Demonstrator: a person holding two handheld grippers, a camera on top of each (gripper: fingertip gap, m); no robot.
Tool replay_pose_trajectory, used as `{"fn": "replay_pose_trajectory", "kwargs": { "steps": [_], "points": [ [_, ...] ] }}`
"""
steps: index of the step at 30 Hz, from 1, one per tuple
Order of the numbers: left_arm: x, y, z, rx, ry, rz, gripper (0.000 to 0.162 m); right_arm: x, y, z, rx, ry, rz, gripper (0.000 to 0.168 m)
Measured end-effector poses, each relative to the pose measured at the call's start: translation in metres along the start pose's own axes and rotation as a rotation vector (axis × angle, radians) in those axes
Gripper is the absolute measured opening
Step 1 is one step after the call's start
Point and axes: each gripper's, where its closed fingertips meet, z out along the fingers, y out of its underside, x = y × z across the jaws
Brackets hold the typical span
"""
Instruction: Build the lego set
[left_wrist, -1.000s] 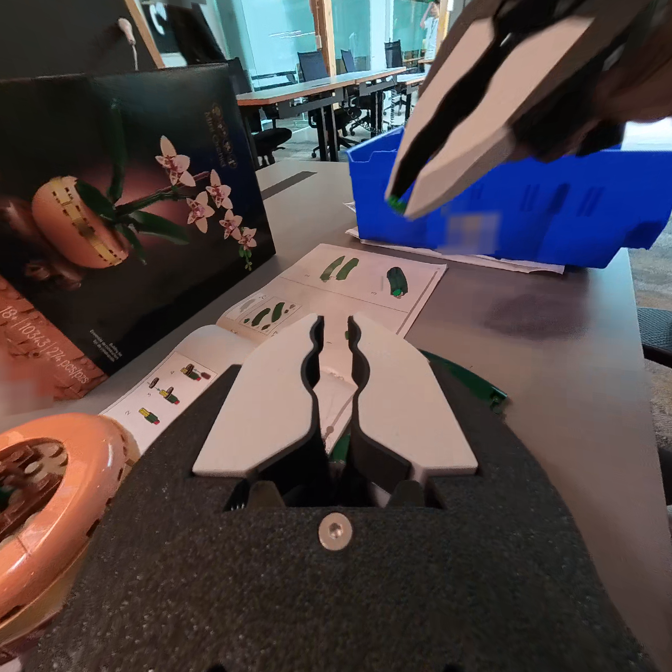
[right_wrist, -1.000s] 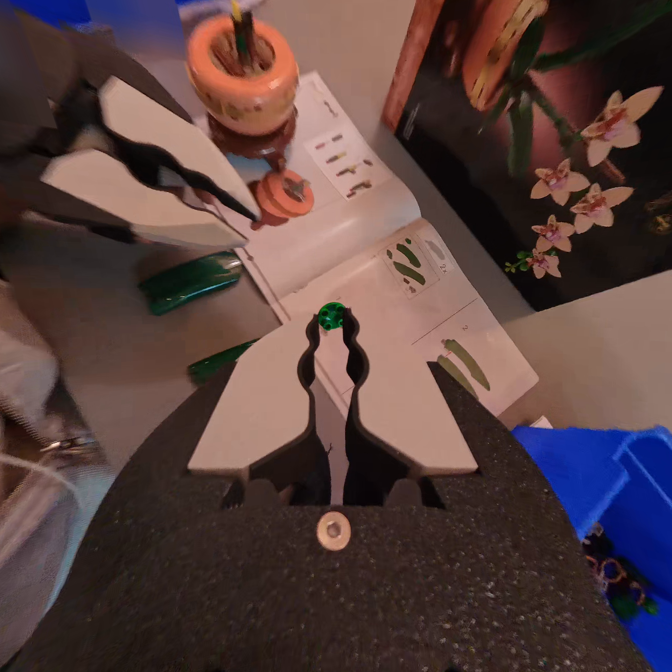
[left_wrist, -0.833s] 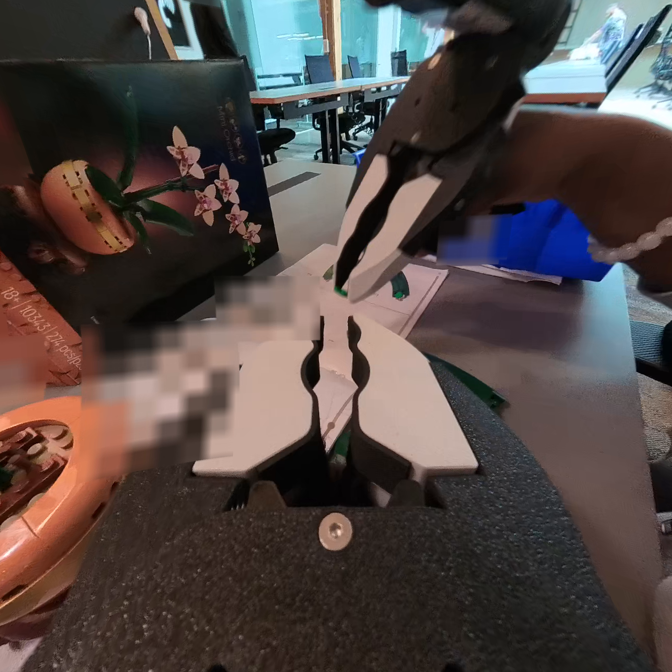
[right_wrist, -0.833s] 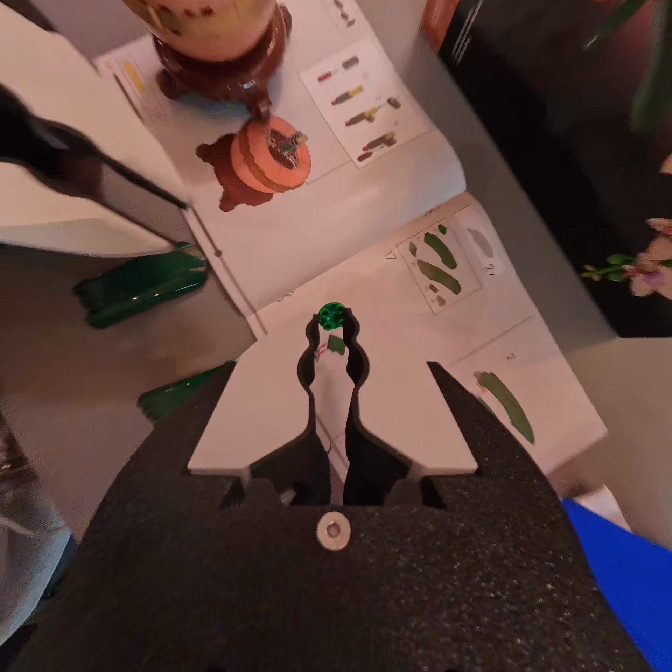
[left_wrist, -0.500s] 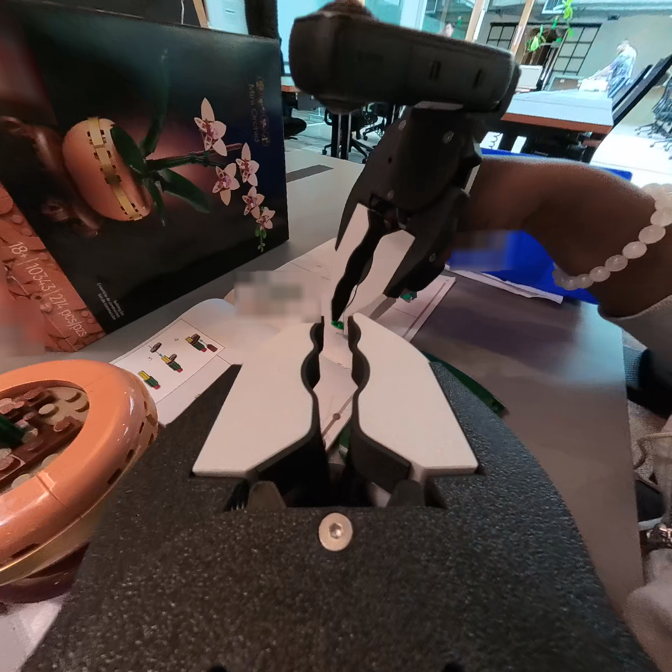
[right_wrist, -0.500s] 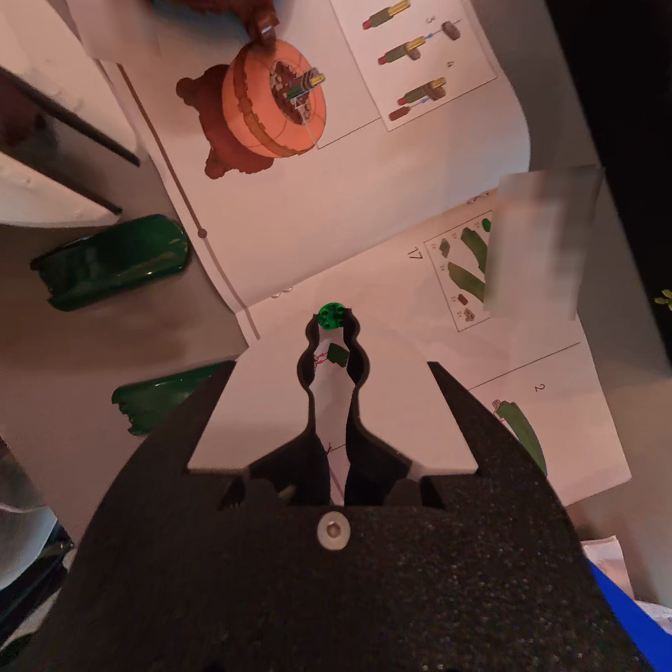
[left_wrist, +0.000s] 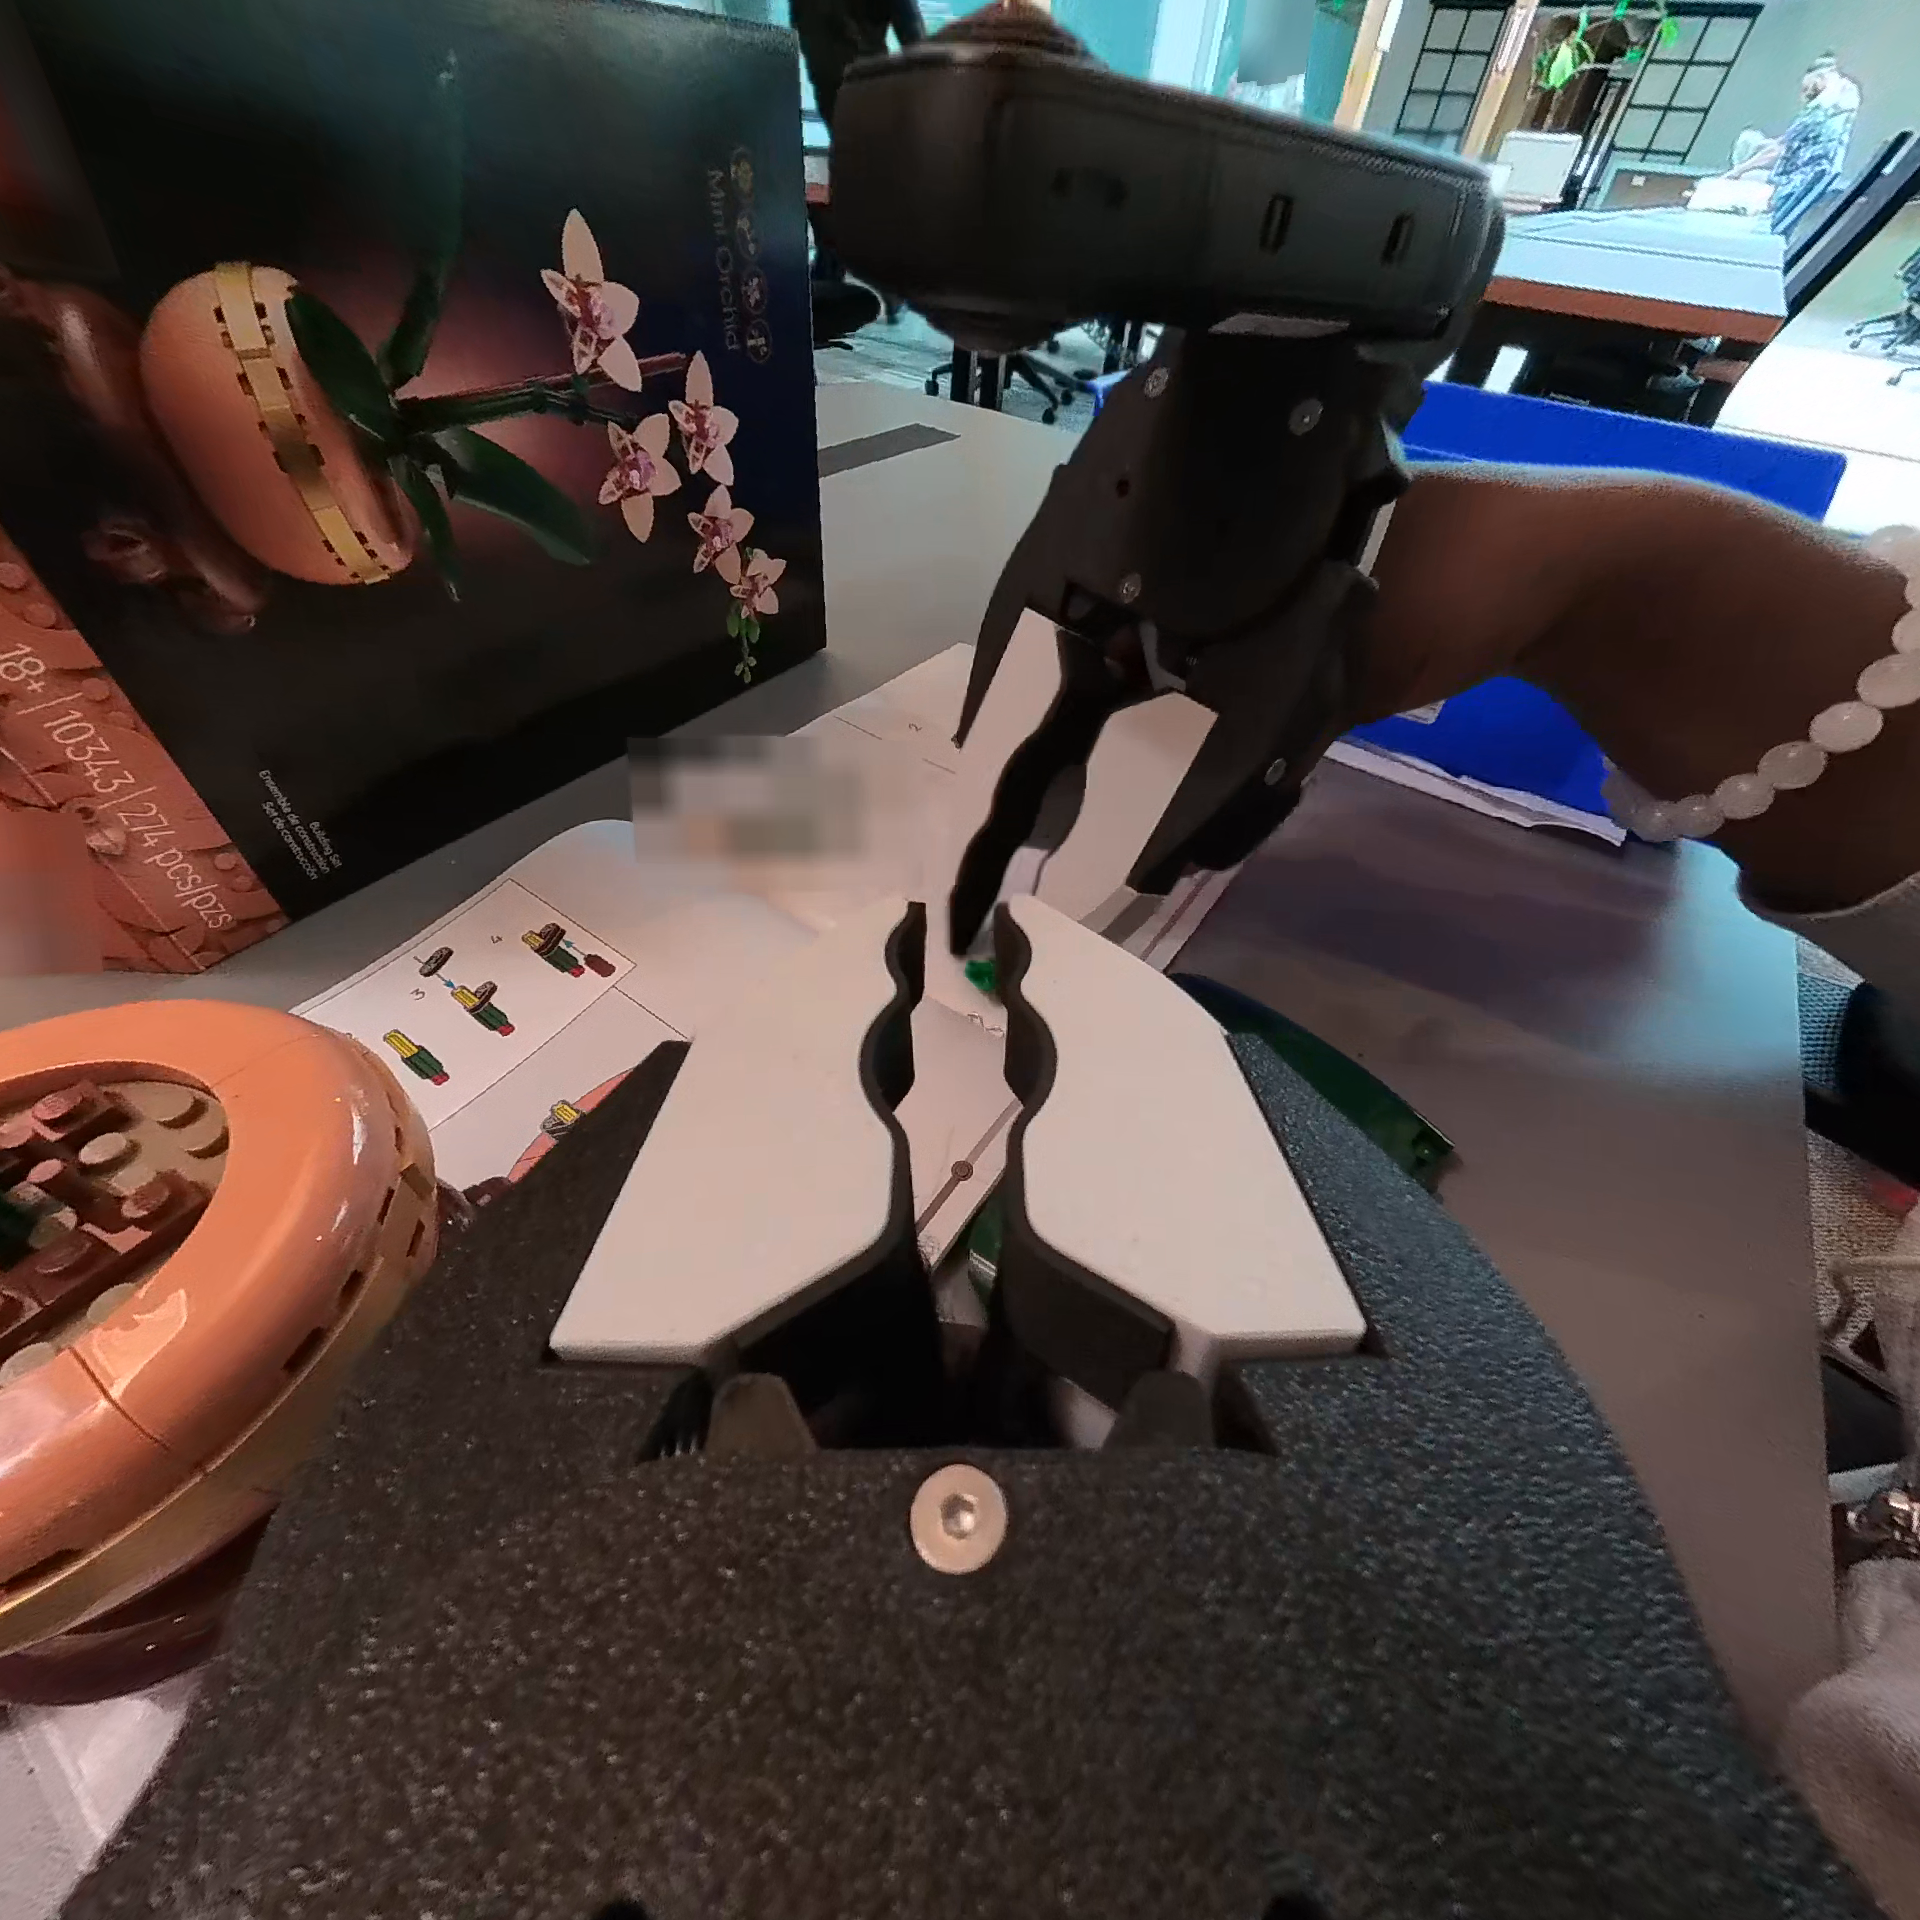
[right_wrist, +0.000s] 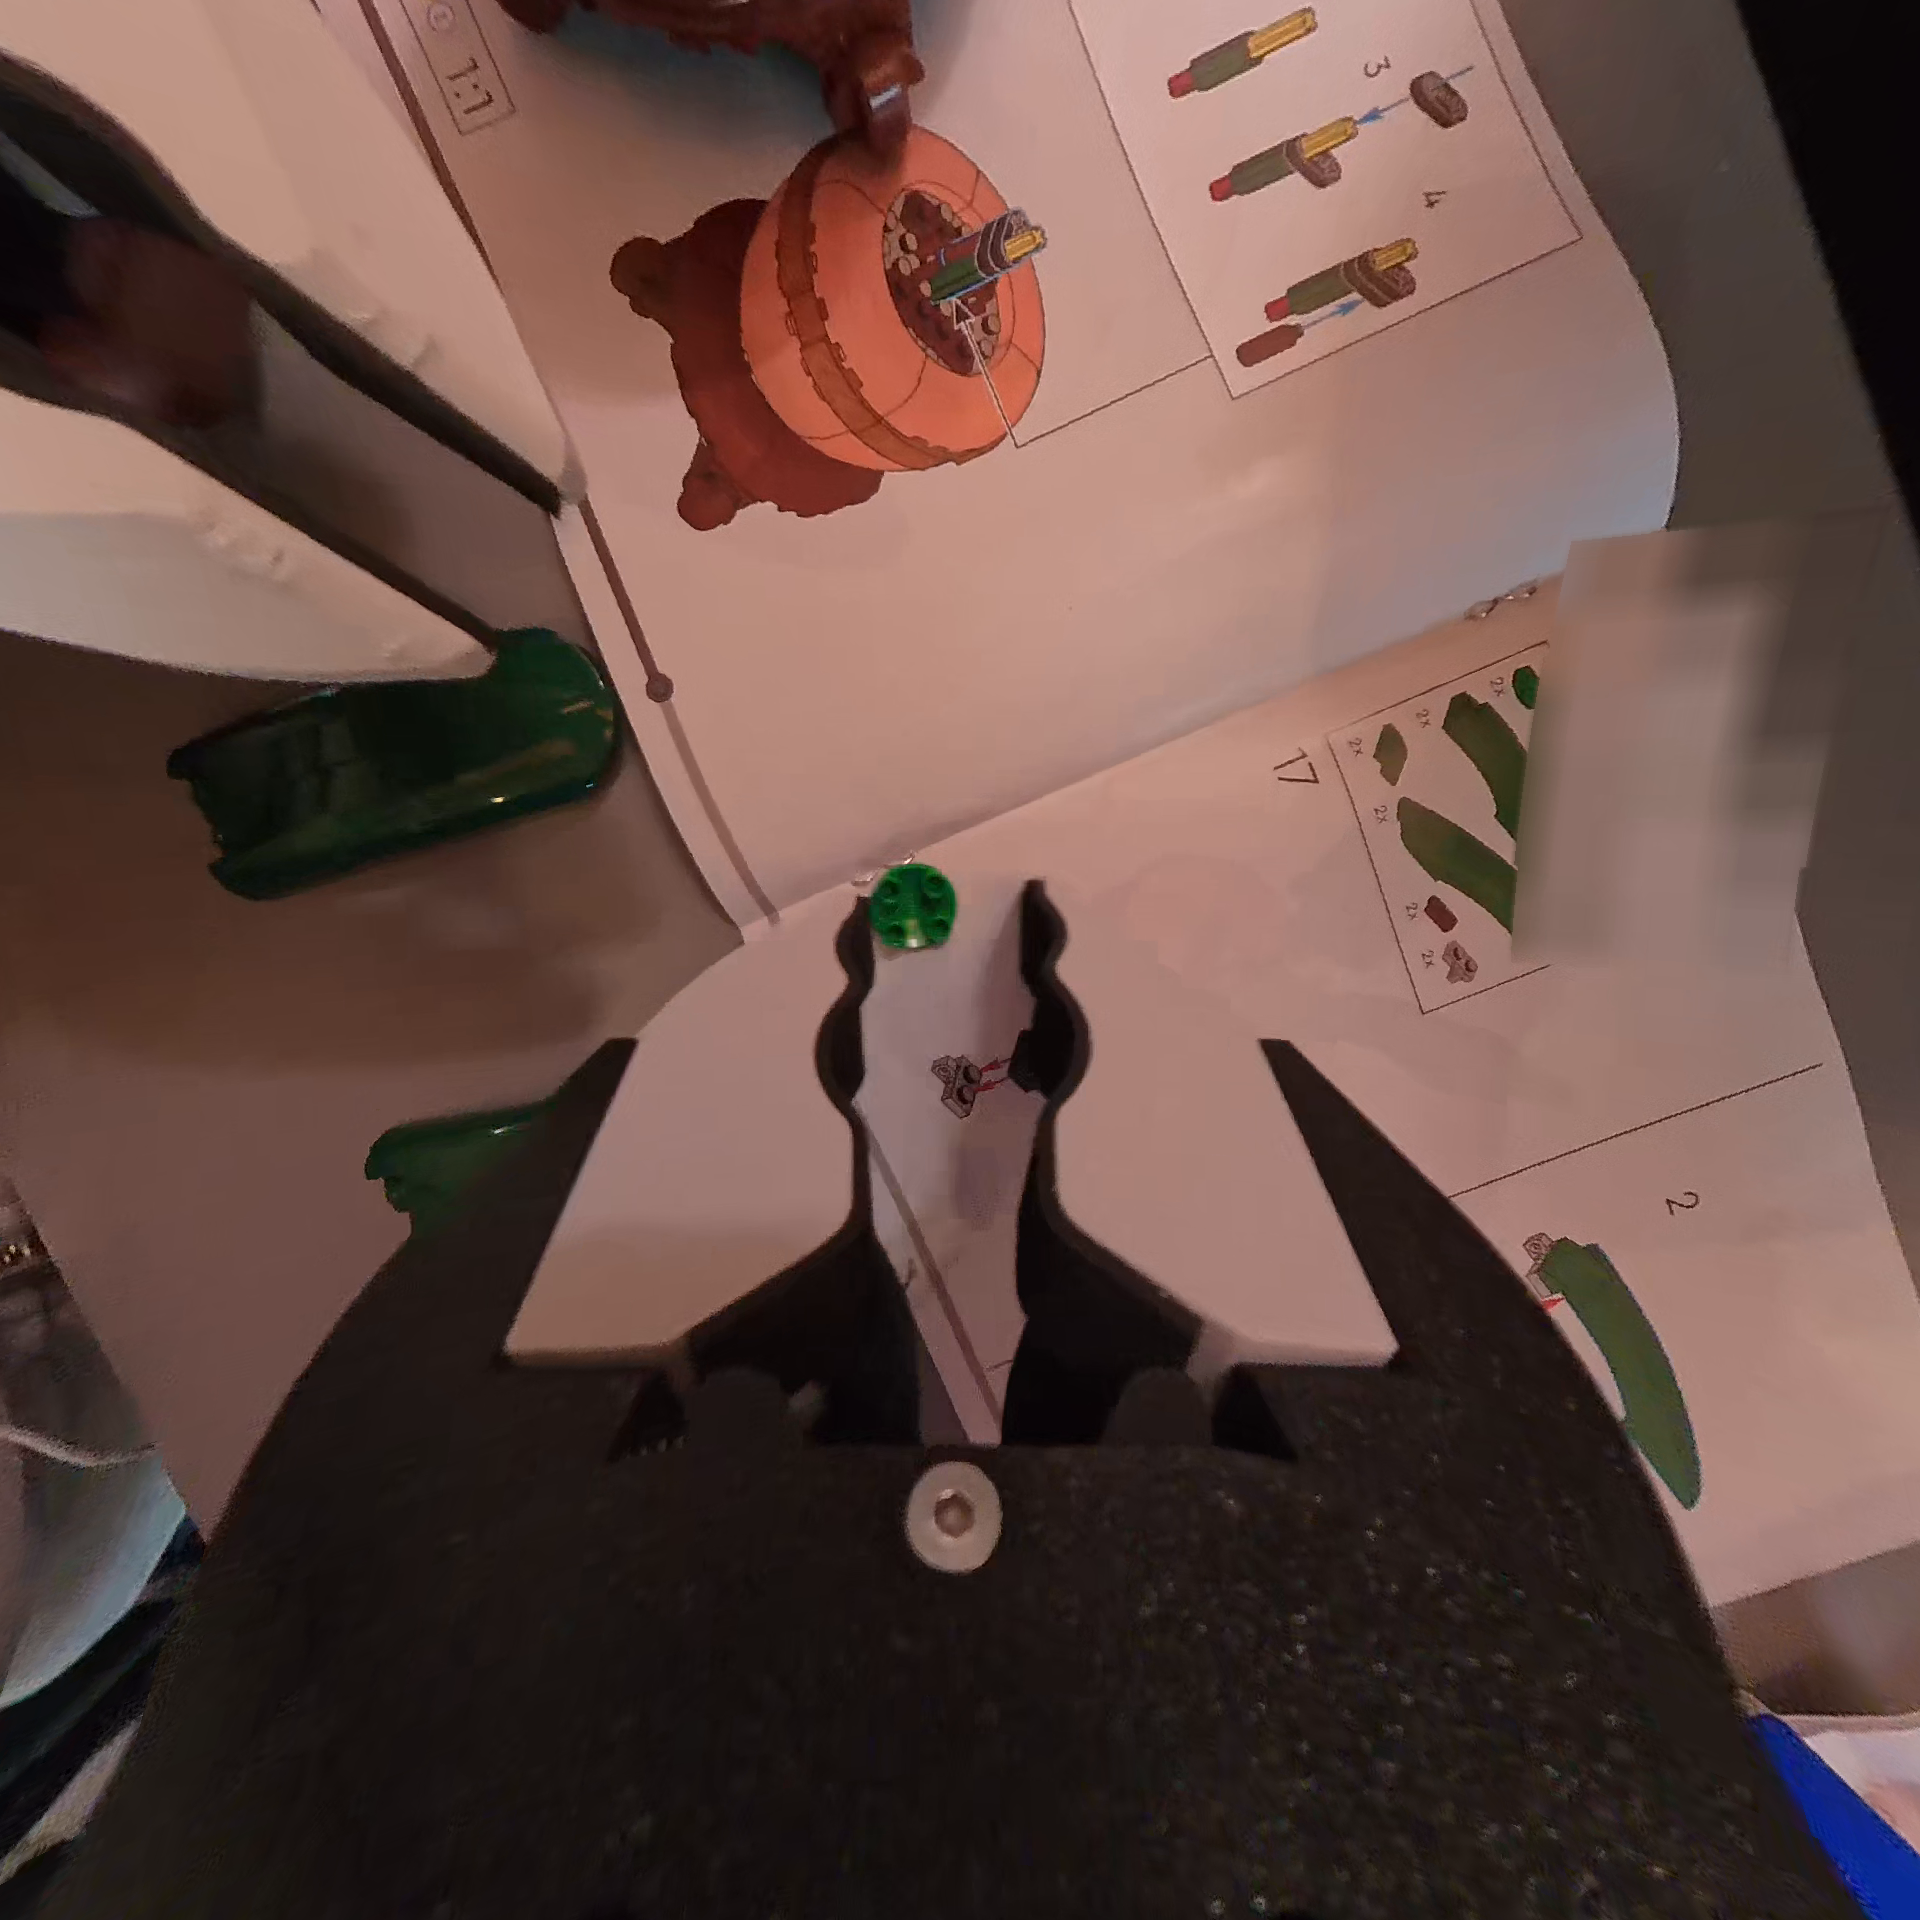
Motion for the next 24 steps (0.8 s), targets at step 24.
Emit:
{"fn": "replay_pose_trajectory", "kwargs": {
  "steps": [24],
  "points": [
    [0.017,0.079,-0.051,-0.522,0.098,0.267,0.016,-0.069,0.061,-0.024,0.212,-0.038,0.181,0.049]
  ]
}}
